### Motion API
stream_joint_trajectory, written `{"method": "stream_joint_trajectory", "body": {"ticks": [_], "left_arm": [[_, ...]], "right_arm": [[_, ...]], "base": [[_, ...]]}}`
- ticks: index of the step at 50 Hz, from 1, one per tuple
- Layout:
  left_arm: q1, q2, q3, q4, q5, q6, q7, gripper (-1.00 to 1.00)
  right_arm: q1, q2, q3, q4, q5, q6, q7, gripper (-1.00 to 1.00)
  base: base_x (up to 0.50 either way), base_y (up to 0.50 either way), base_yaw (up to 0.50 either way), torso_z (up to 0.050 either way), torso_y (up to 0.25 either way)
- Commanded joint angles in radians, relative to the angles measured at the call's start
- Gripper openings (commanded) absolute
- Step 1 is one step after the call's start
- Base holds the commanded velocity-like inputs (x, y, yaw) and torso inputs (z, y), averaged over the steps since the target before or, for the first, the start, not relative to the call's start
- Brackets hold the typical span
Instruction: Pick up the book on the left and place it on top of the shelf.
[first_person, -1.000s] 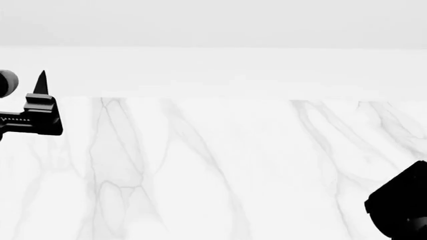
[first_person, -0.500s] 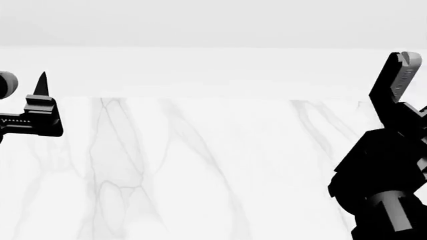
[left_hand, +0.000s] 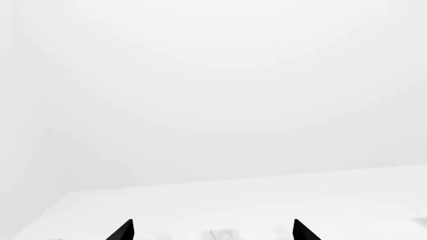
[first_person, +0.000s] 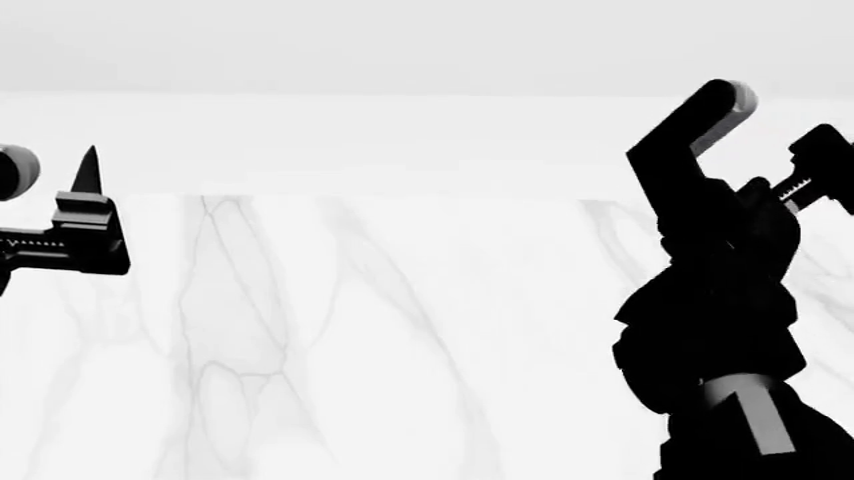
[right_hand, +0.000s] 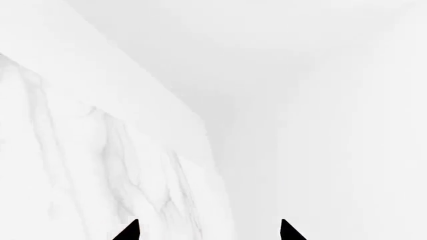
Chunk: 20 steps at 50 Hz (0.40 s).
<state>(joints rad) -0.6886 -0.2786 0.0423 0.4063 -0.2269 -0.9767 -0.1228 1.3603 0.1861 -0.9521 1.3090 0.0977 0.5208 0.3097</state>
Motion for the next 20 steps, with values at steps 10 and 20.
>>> {"method": "stream_joint_trajectory", "body": {"ticks": [10, 20], "left_arm": [[0.014, 0.002, 0.011, -0.027, 0.001, 0.042, -0.004, 1.0], [0.012, 0.002, 0.02, -0.036, 0.0, 0.054, -0.005, 1.0]], "right_arm": [[-0.127, 0.003, 0.522, -0.227, 0.257, -0.224, -0.346, 1.0], [-0.31, 0.068, 0.532, -0.686, 0.321, -0.05, -0.263, 1.0]], "base": [[0.0, 0.0, 0.0, 0.0, 0.0], [0.0, 0.0, 0.0, 0.0, 0.0]]}}
